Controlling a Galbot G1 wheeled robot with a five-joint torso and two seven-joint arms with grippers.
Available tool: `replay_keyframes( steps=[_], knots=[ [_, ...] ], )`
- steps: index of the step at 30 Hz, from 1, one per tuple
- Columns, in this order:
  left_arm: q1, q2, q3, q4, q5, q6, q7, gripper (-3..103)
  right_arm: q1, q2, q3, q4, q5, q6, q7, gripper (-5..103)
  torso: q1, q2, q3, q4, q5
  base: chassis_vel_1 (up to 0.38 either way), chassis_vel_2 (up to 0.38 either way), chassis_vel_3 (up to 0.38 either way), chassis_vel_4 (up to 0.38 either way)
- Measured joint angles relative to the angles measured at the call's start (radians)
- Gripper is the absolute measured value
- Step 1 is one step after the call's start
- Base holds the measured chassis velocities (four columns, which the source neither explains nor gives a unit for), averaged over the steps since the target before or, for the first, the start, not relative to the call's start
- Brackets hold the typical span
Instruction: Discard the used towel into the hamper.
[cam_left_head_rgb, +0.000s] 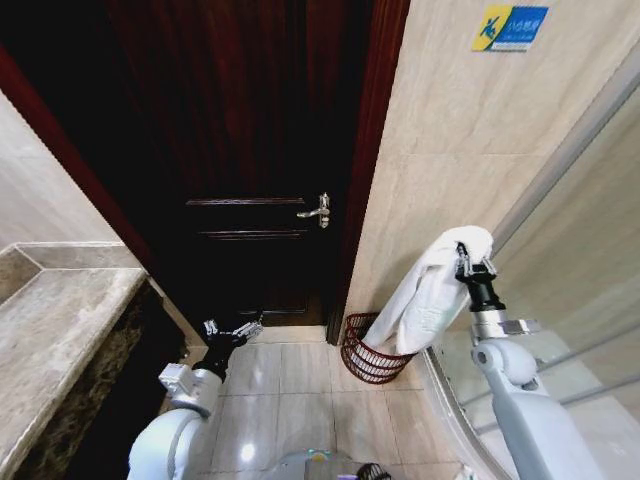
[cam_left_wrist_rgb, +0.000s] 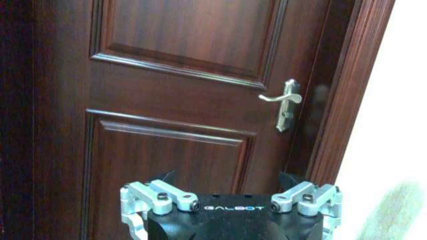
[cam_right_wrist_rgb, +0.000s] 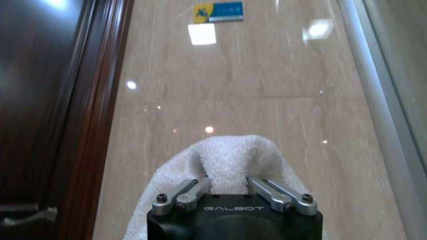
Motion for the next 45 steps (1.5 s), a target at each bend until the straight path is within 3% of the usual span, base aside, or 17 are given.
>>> replay_keyframes(
  steps=[20,37,43,45],
  knots=[
    [0.0,0.0,0.0,0.0,0.0,0.0,0.0,100,0.15,0.059,-0.109,-0.305,-0.06,0.109,-0.045,11,0.0,0.0,0.0,0.0001,0.0,0.0,0.0,0.0,0.0],
    [0.0,0.0,0.0,0.0,0.0,0.0,0.0,100,0.049,0.084,-0.067,-0.223,-0.065,0.105,-0.058,11,-0.001,0.0,0.0,0.0,-0.0001,-0.017,0.016,0.016,-0.014],
    [0.0,0.0,0.0,0.0,0.0,0.0,0.0,100,-0.008,0.114,-0.057,-0.199,-0.107,0.092,0.007,11,0.001,0.0,0.0,0.0006,-0.0002,-0.102,0.113,0.12,-0.099],
    [0.0,0.0,0.0,0.0,0.0,0.0,0.0,100,-0.058,0.129,-0.058,-0.193,-0.104,0.077,0.023,11,0.001,-0.001,0.0,-0.0006,-0.0001,-0.097,0.11,0.088,-0.076]
  ],
)
